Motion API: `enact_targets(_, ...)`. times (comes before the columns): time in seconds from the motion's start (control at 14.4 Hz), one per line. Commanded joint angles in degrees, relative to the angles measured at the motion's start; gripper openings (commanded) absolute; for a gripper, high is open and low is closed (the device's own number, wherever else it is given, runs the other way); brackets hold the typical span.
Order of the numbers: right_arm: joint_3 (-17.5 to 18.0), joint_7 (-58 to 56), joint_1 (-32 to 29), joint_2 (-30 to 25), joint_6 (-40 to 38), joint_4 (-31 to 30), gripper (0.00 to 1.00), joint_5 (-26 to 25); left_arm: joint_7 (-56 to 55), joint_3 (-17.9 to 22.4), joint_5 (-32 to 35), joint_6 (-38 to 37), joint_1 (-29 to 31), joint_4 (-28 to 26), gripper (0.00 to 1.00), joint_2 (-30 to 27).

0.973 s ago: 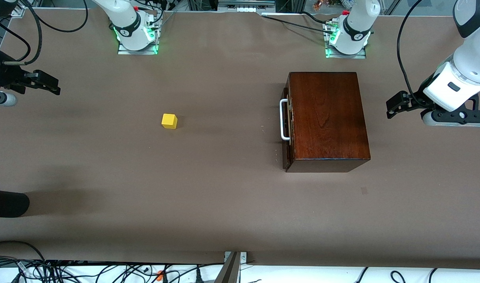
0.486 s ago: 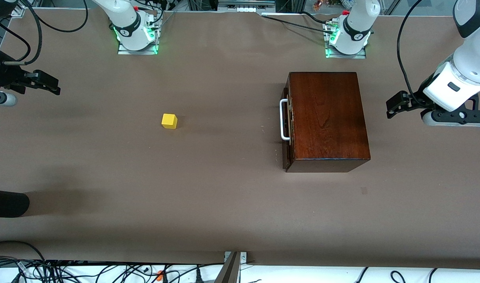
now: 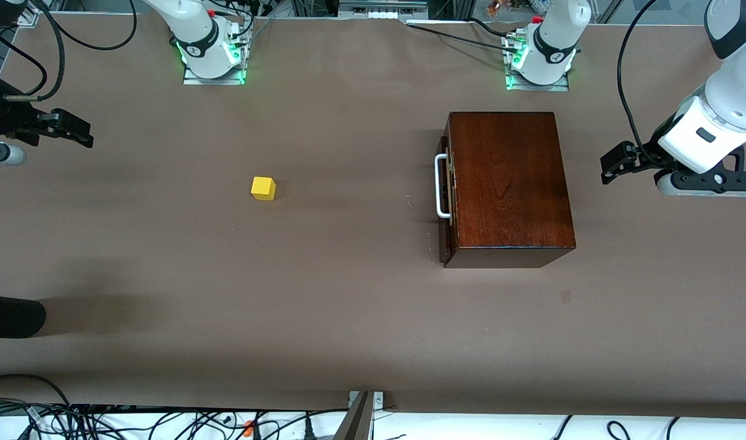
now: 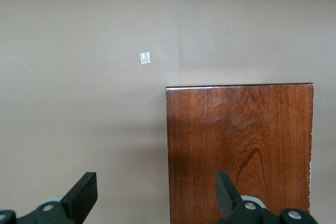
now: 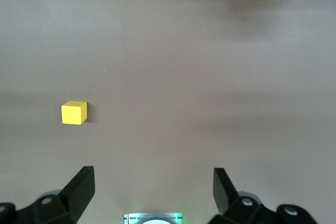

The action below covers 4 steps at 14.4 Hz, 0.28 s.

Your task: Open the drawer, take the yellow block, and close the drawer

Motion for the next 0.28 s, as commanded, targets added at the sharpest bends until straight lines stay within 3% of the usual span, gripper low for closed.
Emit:
enact_targets(0.0,0.44,0.41,-0.73,0.07,-0.92,0.48,1.00,0.57,0.65,0.27,0.11,-2.06,-0.09,0.98,1.00,-0.07)
enact_targets(0.21,0.35,0.41,-0.73,0.07,-0.92,0.48,1.00,0.57,0.56,0.18,0.02,-2.16,-0.17,1.16,1.00,-0.07)
